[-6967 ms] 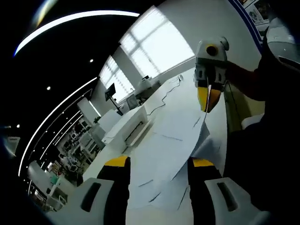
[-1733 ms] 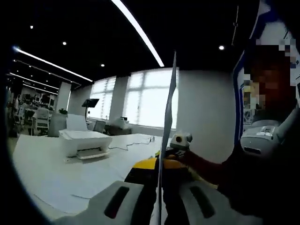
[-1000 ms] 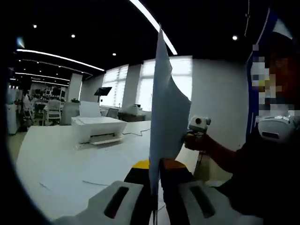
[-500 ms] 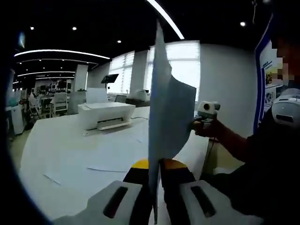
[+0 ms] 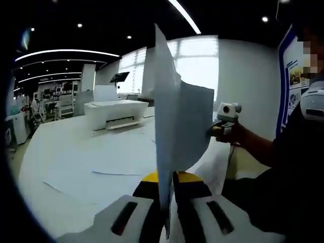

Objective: Organize the stack of printing papers by aligning and flattening the scattered papers on the table

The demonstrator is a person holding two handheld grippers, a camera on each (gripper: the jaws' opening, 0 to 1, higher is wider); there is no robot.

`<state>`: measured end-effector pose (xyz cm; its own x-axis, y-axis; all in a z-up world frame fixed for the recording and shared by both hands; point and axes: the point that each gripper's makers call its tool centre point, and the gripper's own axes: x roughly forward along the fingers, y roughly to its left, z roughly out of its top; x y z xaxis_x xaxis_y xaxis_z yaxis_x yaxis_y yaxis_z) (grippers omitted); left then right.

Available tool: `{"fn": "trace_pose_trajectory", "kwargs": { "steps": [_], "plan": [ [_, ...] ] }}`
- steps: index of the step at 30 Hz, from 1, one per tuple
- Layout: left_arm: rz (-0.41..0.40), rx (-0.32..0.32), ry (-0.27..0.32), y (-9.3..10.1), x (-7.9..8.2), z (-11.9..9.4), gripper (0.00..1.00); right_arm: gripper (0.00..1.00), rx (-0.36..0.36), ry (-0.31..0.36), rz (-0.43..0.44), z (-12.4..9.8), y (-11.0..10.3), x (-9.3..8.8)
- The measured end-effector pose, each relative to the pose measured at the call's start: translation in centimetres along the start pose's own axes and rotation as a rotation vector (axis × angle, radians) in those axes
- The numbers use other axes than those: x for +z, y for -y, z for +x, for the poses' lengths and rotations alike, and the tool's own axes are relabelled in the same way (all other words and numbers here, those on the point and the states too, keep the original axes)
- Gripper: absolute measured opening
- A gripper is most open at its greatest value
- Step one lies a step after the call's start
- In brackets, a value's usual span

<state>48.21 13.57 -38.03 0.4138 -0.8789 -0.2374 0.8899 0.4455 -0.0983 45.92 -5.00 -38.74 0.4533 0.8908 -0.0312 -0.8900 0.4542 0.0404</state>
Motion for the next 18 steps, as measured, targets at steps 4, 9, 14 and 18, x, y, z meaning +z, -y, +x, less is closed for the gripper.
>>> {"fn": "trace_pose_trajectory", "kwargs": {
  "steps": [4, 9, 14, 18],
  "plan": [
    [0.052, 0.015, -0.028, 0.0, -0.3, 0.1, 0.25, 0.06, 0.008, 0.017, 0.003, 0.1, -0.1, 0.4],
    [0.059, 0.020, -0.027, -0.1, -0.2, 0.0, 0.25, 0.10, 0.009, 0.017, -0.001, 0.4, -0.1, 0.7],
    [0.052, 0.020, -0.031, -0.1, -0.2, 0.2, 0.25, 0.15, -0.008, -0.002, -0.005, 0.7, -0.3, 0.8],
    [0.045, 0.018, -0.031, 0.0, 0.0, 0.3, 0.24, 0.15, -0.013, -0.004, -0.008, 0.8, -0.5, 1.5]
  ]
}}
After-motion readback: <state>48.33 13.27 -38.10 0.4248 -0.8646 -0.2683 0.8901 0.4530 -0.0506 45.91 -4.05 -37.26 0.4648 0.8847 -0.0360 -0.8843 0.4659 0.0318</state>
